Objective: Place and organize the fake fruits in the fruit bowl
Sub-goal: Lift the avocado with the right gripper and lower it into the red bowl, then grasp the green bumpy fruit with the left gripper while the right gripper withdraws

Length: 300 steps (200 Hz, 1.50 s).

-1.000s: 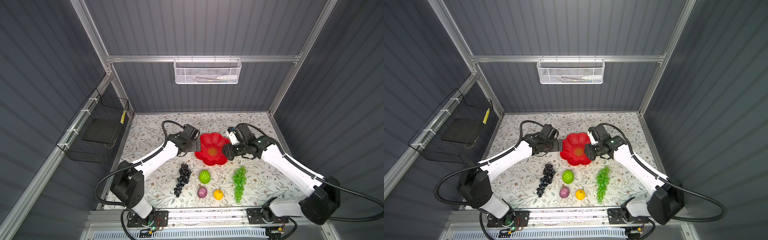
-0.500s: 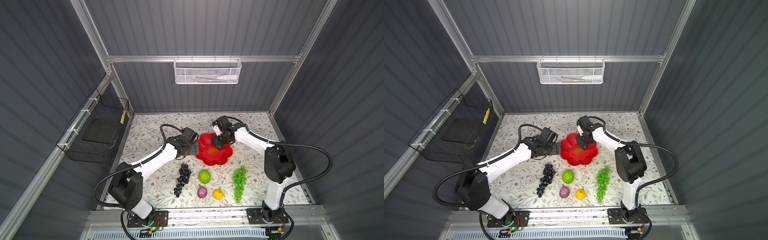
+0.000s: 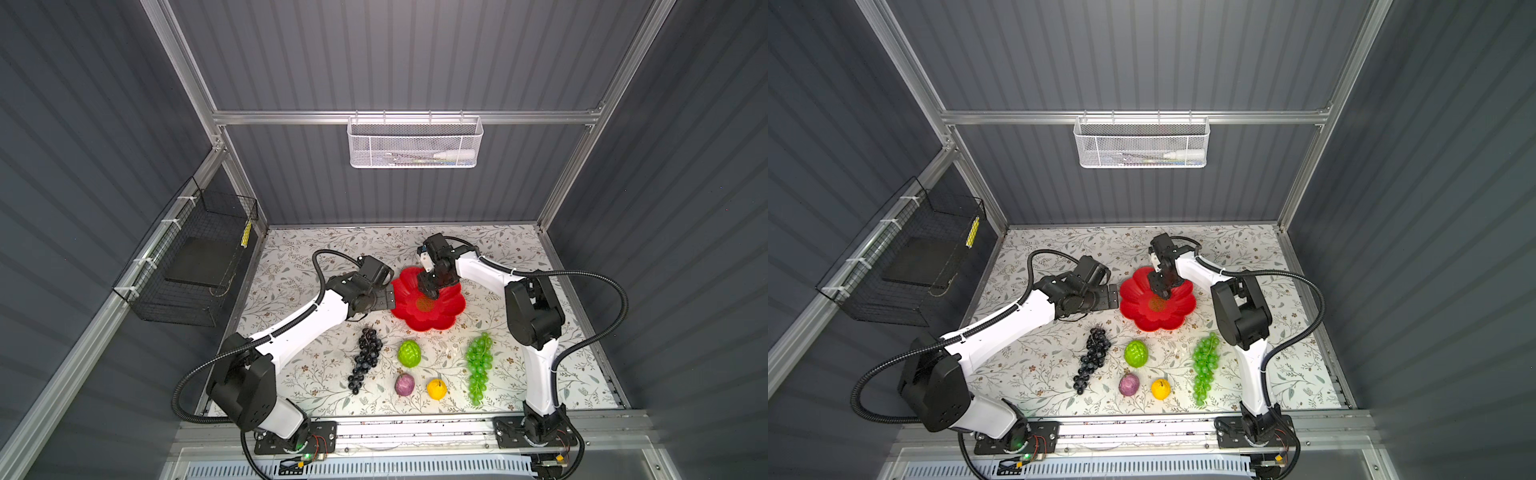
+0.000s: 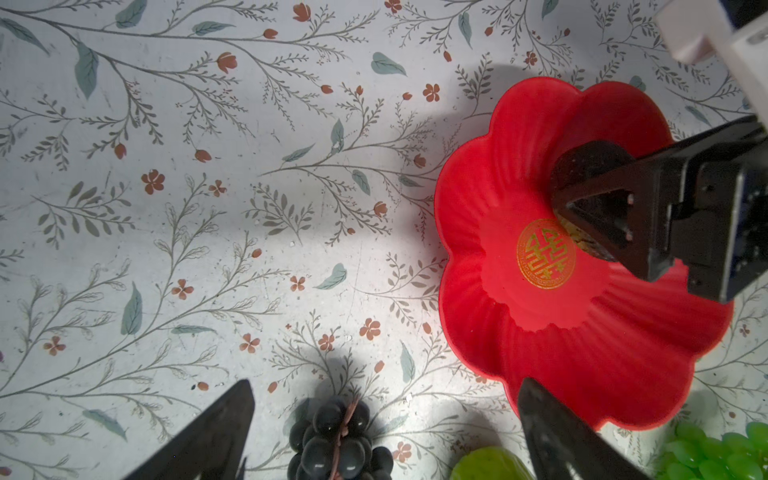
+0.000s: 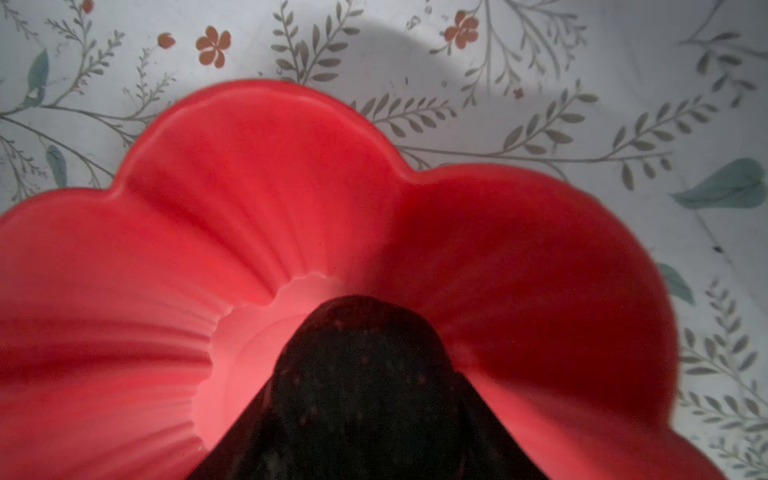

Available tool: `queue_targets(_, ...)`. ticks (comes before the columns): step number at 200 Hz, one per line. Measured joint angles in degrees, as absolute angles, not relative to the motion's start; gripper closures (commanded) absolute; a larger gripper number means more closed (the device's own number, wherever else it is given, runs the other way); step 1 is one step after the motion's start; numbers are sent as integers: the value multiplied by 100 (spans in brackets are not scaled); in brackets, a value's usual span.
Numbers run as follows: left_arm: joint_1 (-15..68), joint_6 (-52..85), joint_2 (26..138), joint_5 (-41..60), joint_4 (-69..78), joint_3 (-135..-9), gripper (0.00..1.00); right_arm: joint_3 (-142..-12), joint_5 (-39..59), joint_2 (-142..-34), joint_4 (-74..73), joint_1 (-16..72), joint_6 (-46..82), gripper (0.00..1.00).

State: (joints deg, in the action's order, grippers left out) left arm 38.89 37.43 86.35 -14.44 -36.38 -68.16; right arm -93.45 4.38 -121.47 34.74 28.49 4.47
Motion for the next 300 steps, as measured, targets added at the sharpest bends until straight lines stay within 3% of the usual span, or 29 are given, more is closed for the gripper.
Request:
queue_targets(63,3889,3774,8571,-1483,-3758,-6816,0,-9384,467,-12291,3382,2847,513,46)
queue_targets(134,3889,3675,8455,-1317,-4088,-6886,0,-9389,473,-12342,3258,2847,543,21)
queue_targets(168,3889,3487,8477,-797,-4348,-7057,0,-9358,464,-12206,3260,2847,534,19)
queue_targets(222,3992,3148,8892,353,-4650,-7175,2,-9048,346,-10936,3216,2849,554,17)
queue_targets(300,5264,3199,9306,639,-4976,-7284,1,-6982,169,-8586,2650,2849,1059,14)
